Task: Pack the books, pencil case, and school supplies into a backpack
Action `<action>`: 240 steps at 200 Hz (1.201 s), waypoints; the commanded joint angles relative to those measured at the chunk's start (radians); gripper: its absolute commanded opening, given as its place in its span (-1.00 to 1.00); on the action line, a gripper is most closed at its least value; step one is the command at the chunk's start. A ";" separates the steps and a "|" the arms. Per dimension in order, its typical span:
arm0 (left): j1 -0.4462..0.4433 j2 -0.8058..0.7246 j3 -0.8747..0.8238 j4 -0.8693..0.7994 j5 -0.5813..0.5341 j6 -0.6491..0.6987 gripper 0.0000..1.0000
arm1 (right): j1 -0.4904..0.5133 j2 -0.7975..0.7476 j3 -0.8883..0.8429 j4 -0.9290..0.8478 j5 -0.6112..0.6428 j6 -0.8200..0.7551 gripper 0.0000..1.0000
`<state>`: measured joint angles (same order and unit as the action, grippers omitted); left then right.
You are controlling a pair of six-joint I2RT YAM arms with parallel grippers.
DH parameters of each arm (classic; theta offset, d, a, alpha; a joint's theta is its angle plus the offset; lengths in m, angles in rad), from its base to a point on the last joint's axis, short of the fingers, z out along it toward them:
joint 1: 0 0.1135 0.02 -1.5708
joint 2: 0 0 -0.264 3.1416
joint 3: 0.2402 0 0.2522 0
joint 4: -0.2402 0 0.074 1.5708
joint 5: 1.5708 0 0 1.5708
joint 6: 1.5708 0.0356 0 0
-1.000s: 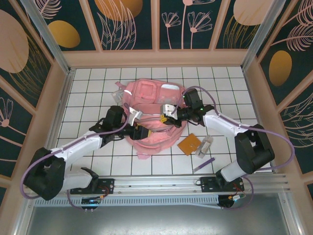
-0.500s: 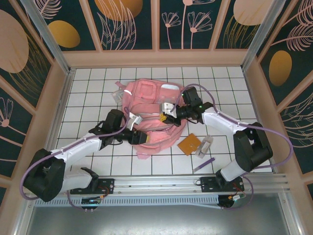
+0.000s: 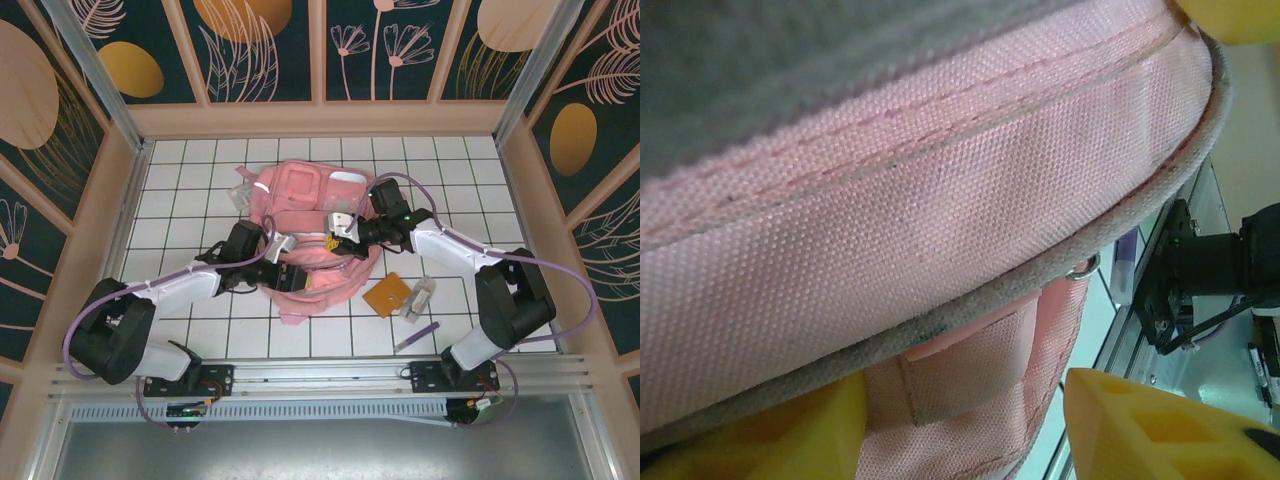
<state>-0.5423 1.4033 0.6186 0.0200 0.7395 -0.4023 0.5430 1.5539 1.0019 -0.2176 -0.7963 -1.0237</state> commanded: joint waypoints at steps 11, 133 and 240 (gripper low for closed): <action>0.004 -0.031 0.041 0.128 0.041 0.017 0.03 | 0.021 -0.025 0.023 -0.007 -0.103 -0.026 -1.00; 0.019 -0.065 0.064 0.113 0.193 0.169 -0.31 | 0.026 -0.019 0.016 -0.014 -0.142 -0.033 -1.00; 0.045 -0.095 0.047 0.174 0.175 0.131 -0.40 | 0.021 -0.029 0.005 -0.023 -0.110 -0.057 -1.00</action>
<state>-0.5007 1.3617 0.6506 0.0284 0.8665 -0.2783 0.5423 1.5539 1.0019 -0.2218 -0.8089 -1.0630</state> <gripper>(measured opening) 0.292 0.081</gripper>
